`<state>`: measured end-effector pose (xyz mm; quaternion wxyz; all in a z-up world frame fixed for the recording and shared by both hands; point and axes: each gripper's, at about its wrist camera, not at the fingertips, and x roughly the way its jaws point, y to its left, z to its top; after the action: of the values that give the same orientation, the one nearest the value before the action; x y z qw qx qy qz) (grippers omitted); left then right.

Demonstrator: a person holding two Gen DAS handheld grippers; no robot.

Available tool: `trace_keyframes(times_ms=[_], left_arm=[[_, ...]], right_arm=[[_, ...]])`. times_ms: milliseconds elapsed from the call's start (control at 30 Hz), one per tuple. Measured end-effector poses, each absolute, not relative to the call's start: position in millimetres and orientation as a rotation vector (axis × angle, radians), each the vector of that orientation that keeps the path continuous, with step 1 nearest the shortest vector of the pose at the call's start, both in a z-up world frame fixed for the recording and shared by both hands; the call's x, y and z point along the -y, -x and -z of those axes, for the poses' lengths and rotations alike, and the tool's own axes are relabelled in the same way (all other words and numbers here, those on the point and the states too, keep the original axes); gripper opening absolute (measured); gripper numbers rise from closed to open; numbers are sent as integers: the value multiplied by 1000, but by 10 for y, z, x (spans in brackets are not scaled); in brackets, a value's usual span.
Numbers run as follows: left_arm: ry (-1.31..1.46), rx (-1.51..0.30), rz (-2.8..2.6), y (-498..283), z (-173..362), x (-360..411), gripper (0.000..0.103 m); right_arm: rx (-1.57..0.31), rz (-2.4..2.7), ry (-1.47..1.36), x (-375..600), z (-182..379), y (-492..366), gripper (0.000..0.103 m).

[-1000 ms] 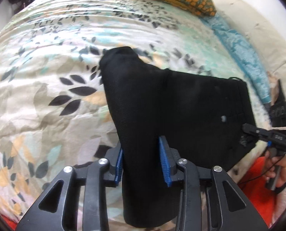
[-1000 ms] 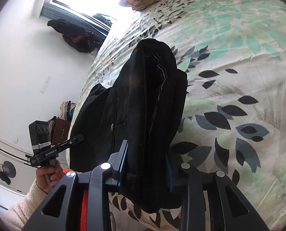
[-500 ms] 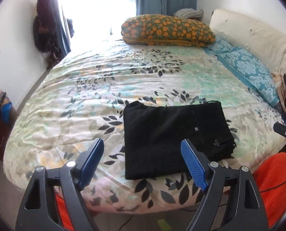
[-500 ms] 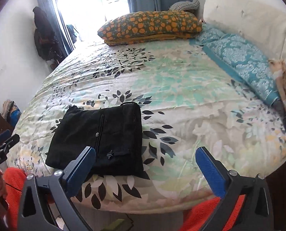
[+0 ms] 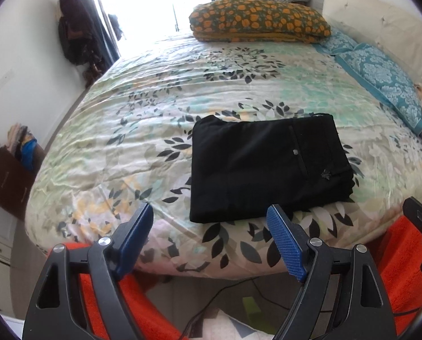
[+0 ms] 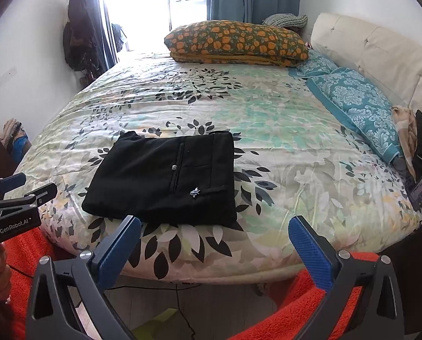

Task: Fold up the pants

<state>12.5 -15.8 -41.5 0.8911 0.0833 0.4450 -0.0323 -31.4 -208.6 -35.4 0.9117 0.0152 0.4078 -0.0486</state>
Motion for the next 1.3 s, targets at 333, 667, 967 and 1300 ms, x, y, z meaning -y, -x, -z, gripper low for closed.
trace_keyframes(times_ms=[333,667,967,1300], left_arm=[[-177,-936,104,-69,411,229,84],[-153,-984,86,-40,450,206,92],[-160,-985,110,-32,417,204,92],[-126,-989,106,-52,433,173,92]], right_arm=[[-856,91,-13,1951,373,324,103],[-861,104,19,1887,271,346,103],[-876,111,29,1870,327,302,103],[-894,106,38,1833,403,272,103]])
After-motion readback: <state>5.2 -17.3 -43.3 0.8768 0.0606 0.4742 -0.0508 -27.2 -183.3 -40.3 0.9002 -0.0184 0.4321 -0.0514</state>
